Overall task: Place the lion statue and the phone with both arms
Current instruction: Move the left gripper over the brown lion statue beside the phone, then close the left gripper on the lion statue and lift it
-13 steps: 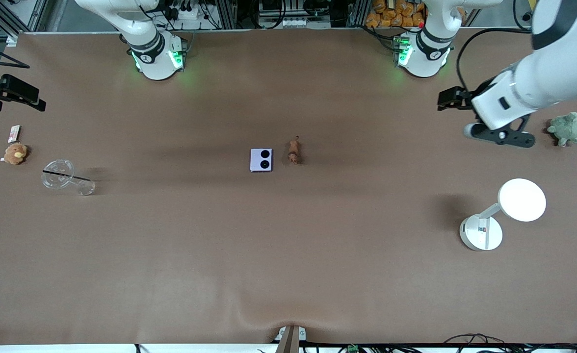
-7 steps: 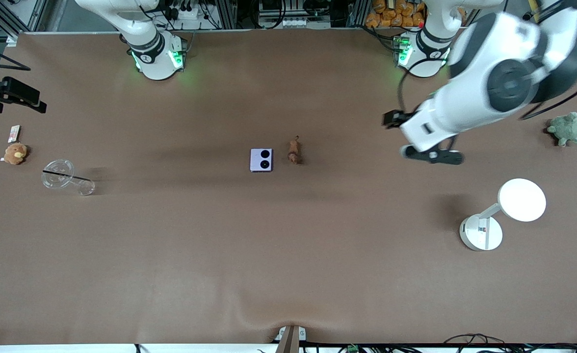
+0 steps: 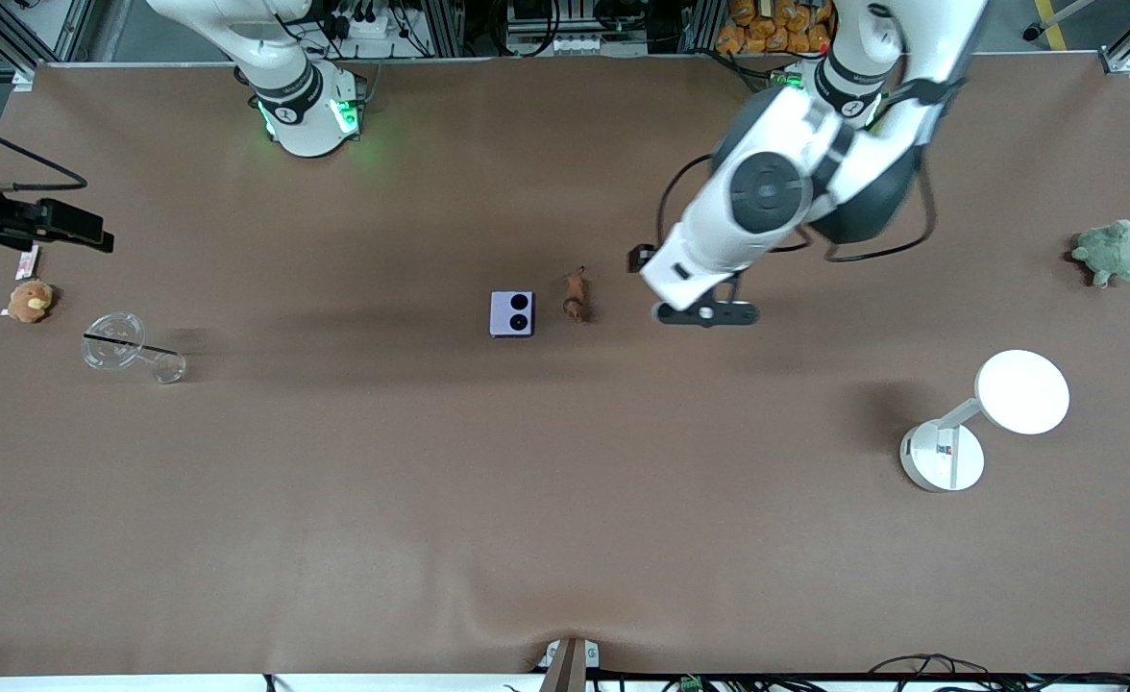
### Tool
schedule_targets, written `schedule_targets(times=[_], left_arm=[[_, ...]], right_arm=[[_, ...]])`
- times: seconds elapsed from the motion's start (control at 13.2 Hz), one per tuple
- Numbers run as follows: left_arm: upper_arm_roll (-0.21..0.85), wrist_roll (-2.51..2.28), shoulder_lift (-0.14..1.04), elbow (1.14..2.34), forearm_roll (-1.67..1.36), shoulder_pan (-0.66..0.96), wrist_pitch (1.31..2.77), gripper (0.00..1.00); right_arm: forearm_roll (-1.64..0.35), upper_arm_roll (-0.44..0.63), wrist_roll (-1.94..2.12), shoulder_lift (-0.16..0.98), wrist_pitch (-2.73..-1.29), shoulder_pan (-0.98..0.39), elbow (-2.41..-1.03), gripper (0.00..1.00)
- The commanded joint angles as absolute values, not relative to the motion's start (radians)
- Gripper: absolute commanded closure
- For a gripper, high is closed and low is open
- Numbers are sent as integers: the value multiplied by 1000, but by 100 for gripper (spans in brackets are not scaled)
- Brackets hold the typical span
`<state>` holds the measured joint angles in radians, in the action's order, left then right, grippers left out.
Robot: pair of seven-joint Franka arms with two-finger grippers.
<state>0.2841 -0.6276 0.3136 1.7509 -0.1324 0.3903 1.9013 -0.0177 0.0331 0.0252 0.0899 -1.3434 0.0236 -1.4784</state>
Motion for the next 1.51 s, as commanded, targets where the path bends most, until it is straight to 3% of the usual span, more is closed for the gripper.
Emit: schedule_targets(times=[0.0, 0.38, 0.83, 1.21, 1.29, 1.36, 1.44], left_arm=[[278, -730, 366, 1769, -103, 451, 1988, 0], [278, -1007, 517, 1753, 73, 590, 2106, 0], [265, -1107, 679, 1629, 86, 653, 2176, 0], [256, -1146, 721, 1617, 135, 666, 2239, 0], [247, -1149, 719, 1618, 141, 670, 2243, 13], [245, -1160, 719, 1618, 144, 670, 2243, 39], [247, -1167, 719, 1618, 144, 672, 2243, 58]], right_arm=[[-2, 18, 40, 121, -1338, 46, -1471, 0], [-3, 17, 26, 227, -1386, 38, -1468, 0], [-32, 15, 38, 290, -1436, 35, -1466, 0], [-60, 12, -6, 310, -1425, -24, -1477, 0], [-80, 12, -62, 310, -1425, -41, -1483, 0], [-104, 12, -127, 310, -1427, -67, -1486, 0], [-107, 12, -144, 310, -1431, -89, -1482, 0]])
